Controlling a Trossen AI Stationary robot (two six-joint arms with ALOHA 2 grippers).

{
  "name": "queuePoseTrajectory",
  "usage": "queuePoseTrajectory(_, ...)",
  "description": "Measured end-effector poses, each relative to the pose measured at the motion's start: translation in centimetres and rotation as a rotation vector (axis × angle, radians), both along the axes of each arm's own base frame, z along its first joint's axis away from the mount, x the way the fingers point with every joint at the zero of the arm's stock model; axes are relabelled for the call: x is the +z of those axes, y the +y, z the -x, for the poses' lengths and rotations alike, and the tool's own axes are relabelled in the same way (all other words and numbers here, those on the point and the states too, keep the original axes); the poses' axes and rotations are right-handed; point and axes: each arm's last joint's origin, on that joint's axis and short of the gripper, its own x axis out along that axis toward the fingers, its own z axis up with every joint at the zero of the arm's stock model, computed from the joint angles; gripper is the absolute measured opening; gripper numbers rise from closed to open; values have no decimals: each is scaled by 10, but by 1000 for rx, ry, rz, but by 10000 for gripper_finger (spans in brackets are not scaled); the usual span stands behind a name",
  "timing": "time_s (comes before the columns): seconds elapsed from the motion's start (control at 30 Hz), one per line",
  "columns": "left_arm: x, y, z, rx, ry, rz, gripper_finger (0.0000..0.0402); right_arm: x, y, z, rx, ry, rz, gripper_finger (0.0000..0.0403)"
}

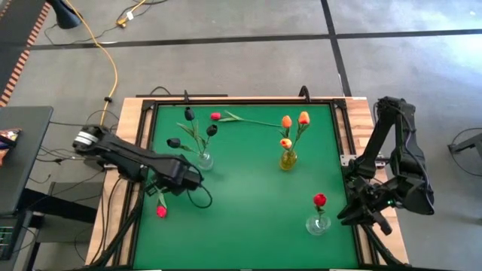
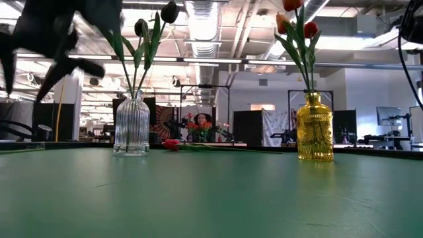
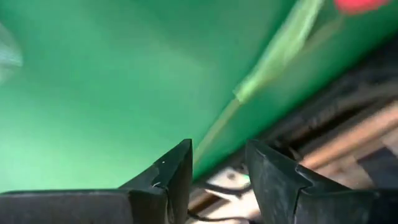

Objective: Sort flowers into vase by color
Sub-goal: Put the bottom red tulip into the bottom transparent vase

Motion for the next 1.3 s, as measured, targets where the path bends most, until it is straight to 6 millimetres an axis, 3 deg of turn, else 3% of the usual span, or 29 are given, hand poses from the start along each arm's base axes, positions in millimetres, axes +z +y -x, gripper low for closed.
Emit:
queuePoseTrajectory(0.2,-41,3,20,-57,193,-16,137,-2,3,-1,-4,4,10,139)
queuePoseTrajectory(0.43,-68,6,33,-71,183,-17,137,-2,3,-1,-24,-4,10,137)
queuePoseTrajectory(0.6,-71,6,26,-108,112,-29,137,-2,2,-5,-47,-5,8,137)
queuePoseTrajectory(0.93,-84,3,25,-152,202,68,137,-2,-1,-12,-85,0,5,137)
queuePoseTrajectory(1.07,-96,1,24,-160,207,46,137,-1,-1,-12,-85,-4,-10,137)
queuePoseTrajectory(1.3,-100,1,23,-164,200,40,127,1,0,-12,-84,-9,-27,137)
